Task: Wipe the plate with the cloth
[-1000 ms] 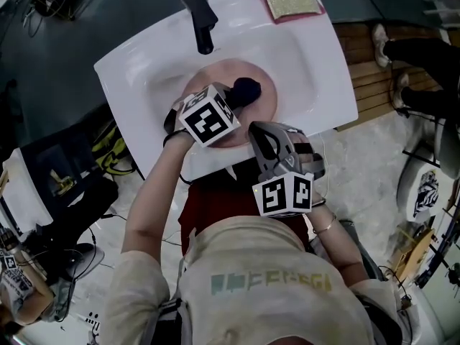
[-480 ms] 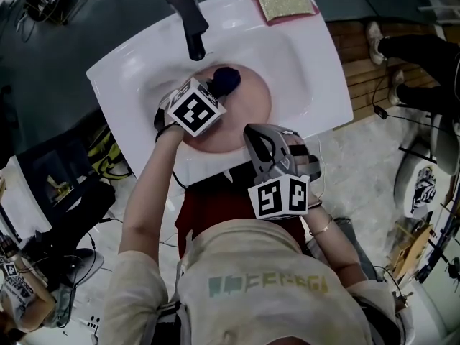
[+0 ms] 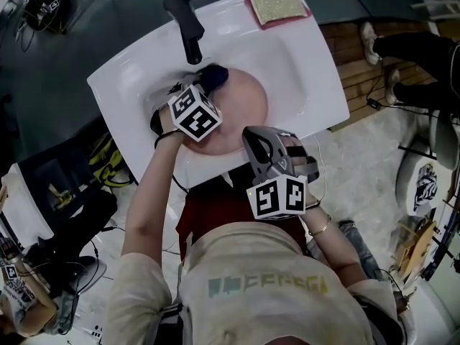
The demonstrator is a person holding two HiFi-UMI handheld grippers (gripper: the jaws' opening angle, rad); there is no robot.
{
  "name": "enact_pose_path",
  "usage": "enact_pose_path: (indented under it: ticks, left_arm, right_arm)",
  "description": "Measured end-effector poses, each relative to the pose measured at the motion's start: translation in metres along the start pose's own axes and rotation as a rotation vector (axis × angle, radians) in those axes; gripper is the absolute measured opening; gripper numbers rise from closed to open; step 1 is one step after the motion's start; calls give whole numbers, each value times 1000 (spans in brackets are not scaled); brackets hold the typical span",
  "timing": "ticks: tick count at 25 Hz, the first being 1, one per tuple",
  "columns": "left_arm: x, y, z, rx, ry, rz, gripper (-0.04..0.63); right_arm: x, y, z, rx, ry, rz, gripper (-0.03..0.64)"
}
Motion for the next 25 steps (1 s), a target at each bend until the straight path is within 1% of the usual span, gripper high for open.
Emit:
enact_pose_path:
  ticks: [3, 5, 7, 9, 11, 13, 14, 16, 18, 22, 25]
  left_arm:
    - [4, 19, 5, -71, 4, 58, 80]
    - [0, 35, 13, -131, 14, 54, 80]
    - [-12, 51, 26, -220, 40, -5, 80]
    - [-29, 64, 43, -317, 61, -98, 80]
    - [-47, 72, 61, -363, 46, -195, 80]
    - [-64, 71, 74, -362, -1, -277, 80]
    - [-72, 68, 79, -356, -34, -306, 80]
    - [-84, 64, 86, -339, -100, -347, 80]
    - [-95, 60, 89, -317, -150, -385, 80]
    - [-110, 52, 95, -274, -187, -468, 80]
    - [-112, 41, 95, -241, -206, -499, 80]
  right_arm:
    - [3, 1, 3, 0, 8, -5, 38]
    - [5, 2, 4, -4, 18, -12, 38]
    - [5, 4, 5, -6, 36, -22, 38]
    - [5, 6, 4, -6, 55, -30, 38]
    - [5, 9, 2, -8, 58, -34, 38]
    - [5, 12, 0, -11, 56, -36, 38]
    - [5, 13, 0, -11, 59, -35, 38]
    - [6, 15, 0, -10, 65, -34, 38]
    - [7, 17, -2, -11, 64, -36, 38]
    - [3, 21, -6, -8, 59, -36, 38]
    - [0, 18, -6, -12, 51, -32, 38]
Point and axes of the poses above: the fingertips, and each gripper's own axes: y backward along the fingers, x to its left, z out of its top, the point moved 2 cm from there along y, backward along the fingers, and after that the axes turned 7 degrees about -z, right-handed, at the moved point
